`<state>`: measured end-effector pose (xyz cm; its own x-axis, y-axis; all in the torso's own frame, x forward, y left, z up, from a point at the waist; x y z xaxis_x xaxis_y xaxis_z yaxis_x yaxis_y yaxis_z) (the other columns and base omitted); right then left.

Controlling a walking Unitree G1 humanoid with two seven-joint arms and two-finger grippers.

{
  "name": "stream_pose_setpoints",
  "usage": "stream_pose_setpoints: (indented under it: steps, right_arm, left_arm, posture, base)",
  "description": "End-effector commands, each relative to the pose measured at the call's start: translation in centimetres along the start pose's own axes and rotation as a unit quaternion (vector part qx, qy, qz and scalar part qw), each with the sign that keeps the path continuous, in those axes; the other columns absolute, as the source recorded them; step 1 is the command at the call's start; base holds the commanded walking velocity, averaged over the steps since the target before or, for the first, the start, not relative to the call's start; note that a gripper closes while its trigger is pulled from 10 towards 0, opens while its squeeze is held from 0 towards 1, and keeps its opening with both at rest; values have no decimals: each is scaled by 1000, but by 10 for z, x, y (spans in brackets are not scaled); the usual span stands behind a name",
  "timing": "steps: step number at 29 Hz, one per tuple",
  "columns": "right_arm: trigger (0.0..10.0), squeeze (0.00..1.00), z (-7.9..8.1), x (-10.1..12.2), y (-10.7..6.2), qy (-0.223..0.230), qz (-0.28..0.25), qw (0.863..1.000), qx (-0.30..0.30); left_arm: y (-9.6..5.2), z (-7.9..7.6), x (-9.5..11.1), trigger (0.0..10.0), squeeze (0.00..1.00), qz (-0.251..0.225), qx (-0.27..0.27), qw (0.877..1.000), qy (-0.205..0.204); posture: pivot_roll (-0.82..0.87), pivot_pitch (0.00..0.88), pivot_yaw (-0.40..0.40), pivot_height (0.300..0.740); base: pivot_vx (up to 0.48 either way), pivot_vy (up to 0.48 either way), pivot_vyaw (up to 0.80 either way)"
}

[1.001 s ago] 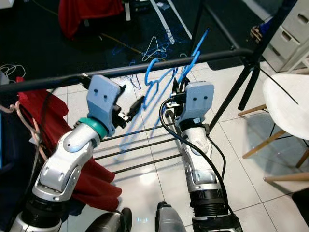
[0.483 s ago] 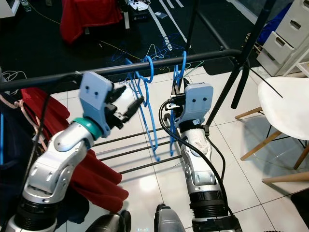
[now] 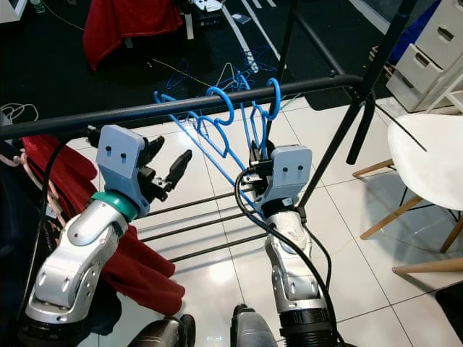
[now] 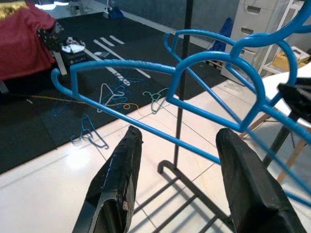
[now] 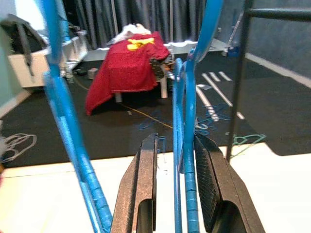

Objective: Hang hanger

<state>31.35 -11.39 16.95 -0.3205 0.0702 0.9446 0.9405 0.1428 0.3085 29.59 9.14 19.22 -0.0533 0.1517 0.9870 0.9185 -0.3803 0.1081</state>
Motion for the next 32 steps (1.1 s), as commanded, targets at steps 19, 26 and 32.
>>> stream_pose_setpoints:
  steps: [19,26,32]
  right_arm:
    - [10000,0,20,3,5,26,11,999,46]
    - [10000,0,-5,29,18,8,-47,999,-1]
    - [10000,0,-6,30,20,8,-45,999,4]
  left_arm:
    - [-11,-2,4,10000,0,-21,-30,999,3]
    - [7,-14,26,10000,0,-76,-15,997,14]
    - [6,-10,28,10000,0,-82,-2,996,23]
  posture:
    - [-52,118,72,740]
    - [7,167,48,740]
    - [17,168,38,740]
  base:
    - [0,0,0]
    - [0,0,0]
    - [0,0,0]
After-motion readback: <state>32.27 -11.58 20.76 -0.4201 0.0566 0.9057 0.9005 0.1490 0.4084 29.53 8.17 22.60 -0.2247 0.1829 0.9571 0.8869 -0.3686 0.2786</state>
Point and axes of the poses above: a point about 5 cm out from each wrist's last joint towards the gripper, its own y axis pointing out of the wrist towards the gripper, its own x axis along the axis of the wrist's last joint, z = x × y, the point moved 2 cm from there along y, pointing out of the wrist towards the gripper, and after that the axes turned 9 degrees about -y, right-handed, at the moved point
